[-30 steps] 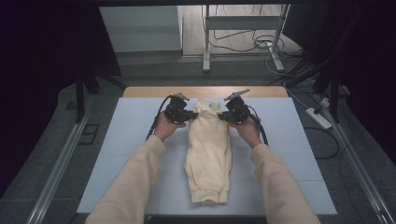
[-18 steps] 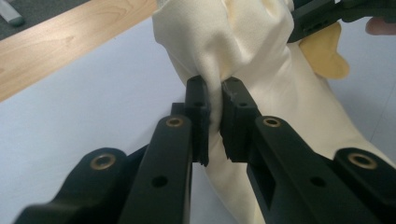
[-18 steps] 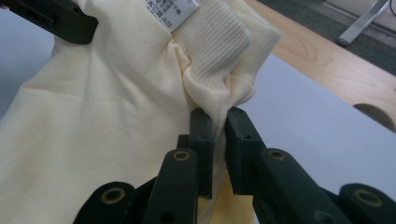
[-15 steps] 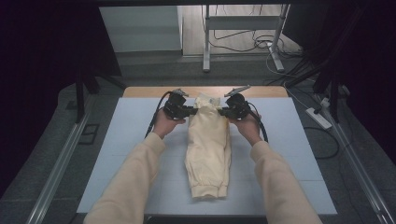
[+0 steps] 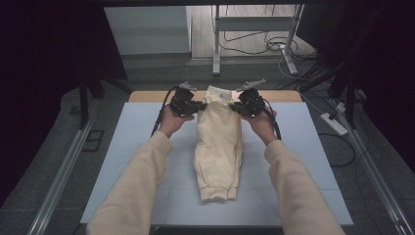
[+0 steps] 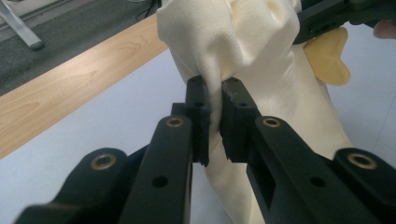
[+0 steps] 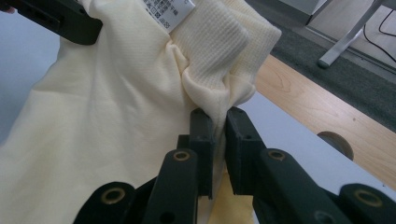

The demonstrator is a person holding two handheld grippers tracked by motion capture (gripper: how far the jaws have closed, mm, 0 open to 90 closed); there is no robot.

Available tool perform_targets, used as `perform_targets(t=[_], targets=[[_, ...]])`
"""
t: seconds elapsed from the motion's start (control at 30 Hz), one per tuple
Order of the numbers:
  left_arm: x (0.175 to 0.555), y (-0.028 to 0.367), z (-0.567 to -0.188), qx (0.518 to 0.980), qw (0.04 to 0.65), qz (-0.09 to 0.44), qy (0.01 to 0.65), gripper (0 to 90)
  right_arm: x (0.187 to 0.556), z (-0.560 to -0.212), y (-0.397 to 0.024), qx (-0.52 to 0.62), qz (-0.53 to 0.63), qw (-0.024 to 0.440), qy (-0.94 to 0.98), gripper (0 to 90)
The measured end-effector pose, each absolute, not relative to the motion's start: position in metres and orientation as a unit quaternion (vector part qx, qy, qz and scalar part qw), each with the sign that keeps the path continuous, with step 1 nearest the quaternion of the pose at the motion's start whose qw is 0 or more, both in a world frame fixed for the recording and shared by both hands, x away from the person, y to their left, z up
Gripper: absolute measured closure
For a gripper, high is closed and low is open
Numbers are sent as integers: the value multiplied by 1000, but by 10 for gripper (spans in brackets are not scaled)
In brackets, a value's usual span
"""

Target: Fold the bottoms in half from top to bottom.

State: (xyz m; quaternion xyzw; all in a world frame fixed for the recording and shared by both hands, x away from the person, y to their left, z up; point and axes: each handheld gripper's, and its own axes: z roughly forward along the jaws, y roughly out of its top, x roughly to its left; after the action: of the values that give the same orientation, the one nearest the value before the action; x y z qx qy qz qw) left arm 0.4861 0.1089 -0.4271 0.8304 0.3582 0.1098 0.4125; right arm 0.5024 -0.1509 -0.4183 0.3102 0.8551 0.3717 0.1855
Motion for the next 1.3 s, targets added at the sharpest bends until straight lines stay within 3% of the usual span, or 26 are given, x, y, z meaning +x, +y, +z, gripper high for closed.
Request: perform_targets(t=[0.3,0.67,1.3], targets=[[492,108,-429,835,400,117,359,817,506,-425,-149,313,363,182,859,816],[497,115,-397,824,422,141,351,818,514,-388,-145,295,386,224,845,816],[495,110,-417,830,412,133,352,819,511,-414,-146,310,370,213,850,819]])
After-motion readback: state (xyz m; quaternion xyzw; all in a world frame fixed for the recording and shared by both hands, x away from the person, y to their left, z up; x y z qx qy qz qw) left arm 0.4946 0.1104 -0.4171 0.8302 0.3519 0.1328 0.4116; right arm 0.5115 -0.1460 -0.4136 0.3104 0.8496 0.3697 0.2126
